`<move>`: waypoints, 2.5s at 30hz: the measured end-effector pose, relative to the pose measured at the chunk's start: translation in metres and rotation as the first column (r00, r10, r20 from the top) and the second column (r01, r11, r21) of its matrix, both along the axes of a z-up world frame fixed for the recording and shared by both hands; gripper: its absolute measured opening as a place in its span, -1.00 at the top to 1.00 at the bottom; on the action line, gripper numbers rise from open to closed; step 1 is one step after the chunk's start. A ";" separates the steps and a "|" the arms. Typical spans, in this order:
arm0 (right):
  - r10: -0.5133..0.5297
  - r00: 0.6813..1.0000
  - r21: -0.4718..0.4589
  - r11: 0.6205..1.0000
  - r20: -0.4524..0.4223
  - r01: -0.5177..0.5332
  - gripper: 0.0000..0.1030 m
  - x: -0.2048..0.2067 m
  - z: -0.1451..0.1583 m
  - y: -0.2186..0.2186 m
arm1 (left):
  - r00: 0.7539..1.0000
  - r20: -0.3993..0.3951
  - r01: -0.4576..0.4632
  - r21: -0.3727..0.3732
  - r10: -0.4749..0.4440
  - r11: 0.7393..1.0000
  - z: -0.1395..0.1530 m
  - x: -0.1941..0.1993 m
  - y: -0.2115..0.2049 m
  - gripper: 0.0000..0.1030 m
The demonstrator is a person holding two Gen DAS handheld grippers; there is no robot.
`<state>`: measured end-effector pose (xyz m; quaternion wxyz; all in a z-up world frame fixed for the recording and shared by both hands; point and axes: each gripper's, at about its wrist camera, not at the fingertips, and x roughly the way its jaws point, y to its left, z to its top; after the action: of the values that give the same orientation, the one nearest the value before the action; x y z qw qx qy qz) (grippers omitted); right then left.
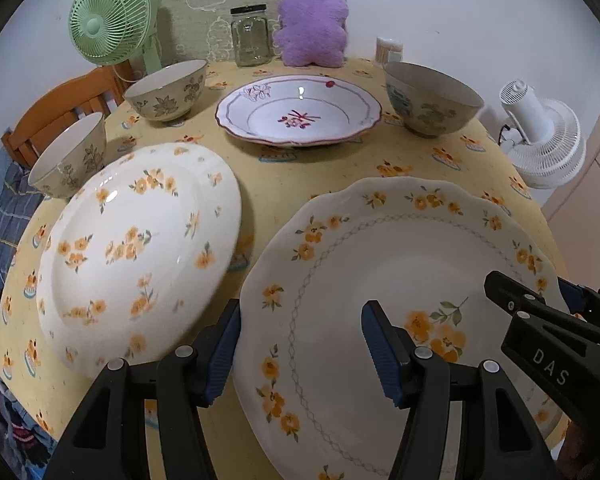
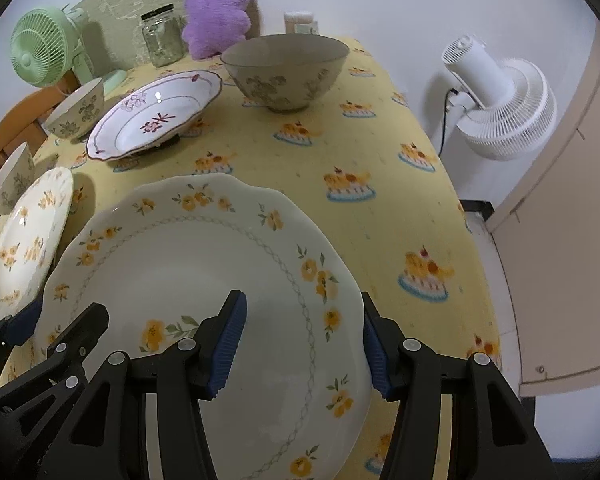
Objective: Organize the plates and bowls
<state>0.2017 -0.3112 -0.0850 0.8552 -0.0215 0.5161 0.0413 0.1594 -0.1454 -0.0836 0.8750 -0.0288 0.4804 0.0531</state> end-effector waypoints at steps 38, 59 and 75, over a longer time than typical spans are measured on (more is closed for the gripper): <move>0.000 1.000 0.020 1.000 0.015 -0.001 -0.36 0.033 0.005 -0.005 | 0.995 -0.028 -0.090 0.043 0.091 0.995 0.005 0.021 -0.003 -0.27; -0.045 0.996 0.051 0.998 0.082 0.041 -0.71 0.002 0.057 0.037 | 0.997 0.060 0.046 -0.003 -0.045 0.999 0.049 0.000 0.047 -0.92; -0.028 0.993 0.061 0.998 0.115 0.021 -0.71 -0.018 0.074 0.144 | 0.998 0.065 0.014 -0.004 -0.014 1.000 0.053 -0.008 0.151 -0.92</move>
<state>0.1840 -0.1673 -0.0107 0.8844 0.0079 0.4645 0.0447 0.1510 0.0054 -0.0303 0.8903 -0.0292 0.4522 0.0447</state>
